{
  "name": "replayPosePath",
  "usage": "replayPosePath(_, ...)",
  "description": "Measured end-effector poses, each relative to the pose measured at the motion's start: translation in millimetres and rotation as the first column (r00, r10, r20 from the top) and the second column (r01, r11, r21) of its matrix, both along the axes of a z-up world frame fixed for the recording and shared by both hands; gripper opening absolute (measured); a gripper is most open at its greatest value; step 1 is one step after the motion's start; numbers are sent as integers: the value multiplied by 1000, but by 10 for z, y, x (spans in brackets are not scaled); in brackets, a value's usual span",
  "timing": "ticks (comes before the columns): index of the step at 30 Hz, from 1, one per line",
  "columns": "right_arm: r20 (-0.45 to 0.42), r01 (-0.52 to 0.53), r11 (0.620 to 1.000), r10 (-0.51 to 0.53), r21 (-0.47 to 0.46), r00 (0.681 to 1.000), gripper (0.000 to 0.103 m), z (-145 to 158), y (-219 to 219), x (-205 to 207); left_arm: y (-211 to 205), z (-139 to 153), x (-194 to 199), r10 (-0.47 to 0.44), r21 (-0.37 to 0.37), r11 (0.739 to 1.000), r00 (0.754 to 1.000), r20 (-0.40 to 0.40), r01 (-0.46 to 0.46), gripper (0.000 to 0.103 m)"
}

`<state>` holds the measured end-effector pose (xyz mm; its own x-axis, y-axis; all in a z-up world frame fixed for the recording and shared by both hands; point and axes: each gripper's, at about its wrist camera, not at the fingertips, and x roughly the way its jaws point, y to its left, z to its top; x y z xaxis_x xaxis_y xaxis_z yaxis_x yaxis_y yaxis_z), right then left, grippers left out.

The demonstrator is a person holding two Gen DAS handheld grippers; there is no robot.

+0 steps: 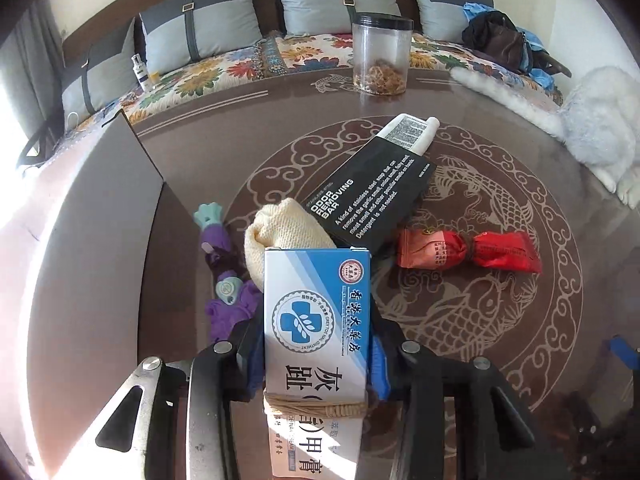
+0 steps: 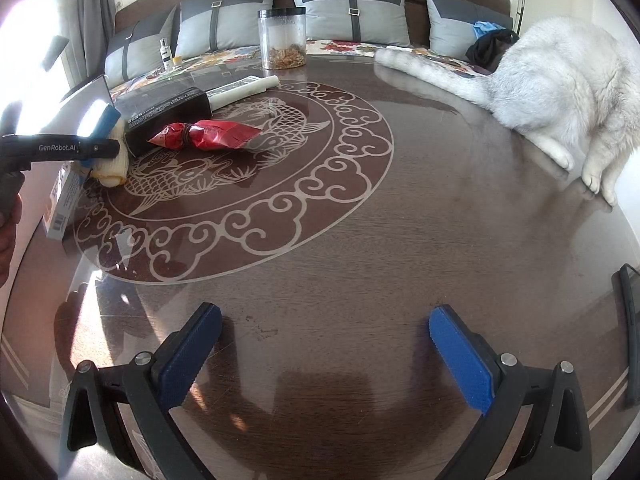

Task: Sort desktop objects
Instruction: 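Lower the left tool onto the blue-and-white nail cream box and close, then lift the nail cream box up from the table with the left tool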

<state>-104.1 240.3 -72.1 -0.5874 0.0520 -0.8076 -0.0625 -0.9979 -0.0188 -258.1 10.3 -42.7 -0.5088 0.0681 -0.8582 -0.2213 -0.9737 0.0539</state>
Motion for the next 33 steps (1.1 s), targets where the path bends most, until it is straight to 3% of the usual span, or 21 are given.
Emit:
replayPosePath(7,1,2,1000,-2,1,1000,103,0,2,-7,147,-53,645,68,72,994,991,118,-77,41)
replayPosePath(12,1,2,1000,-2,1,1000,103,0,1,-5,131,-46,967,70,115,990,992,108,-83,43)
replayPosePath(16,1,2,1000,-2,1,1000,103,2,2,-7,17,-151,989,100,134,984,986,132,-117,55)
replayPosePath(19,1,2,1000,-2,1,1000,103,3,0,-6,-45,-194,979,113,109,986,987,116,-125,63)
replayPosePath(24,1,2,1000,-2,1,1000,103,2,-1,-6,-93,-242,992,111,100,988,988,103,-121,66)
replayPosePath(30,1,2,1000,-2,1,1000,103,1,-3,-5,-33,-298,1020,84,39,995,994,71,-86,78)
replayPosePath(33,1,2,1000,-2,1,1000,103,2,-4,-6,-21,-316,1034,75,47,996,996,54,-77,84)
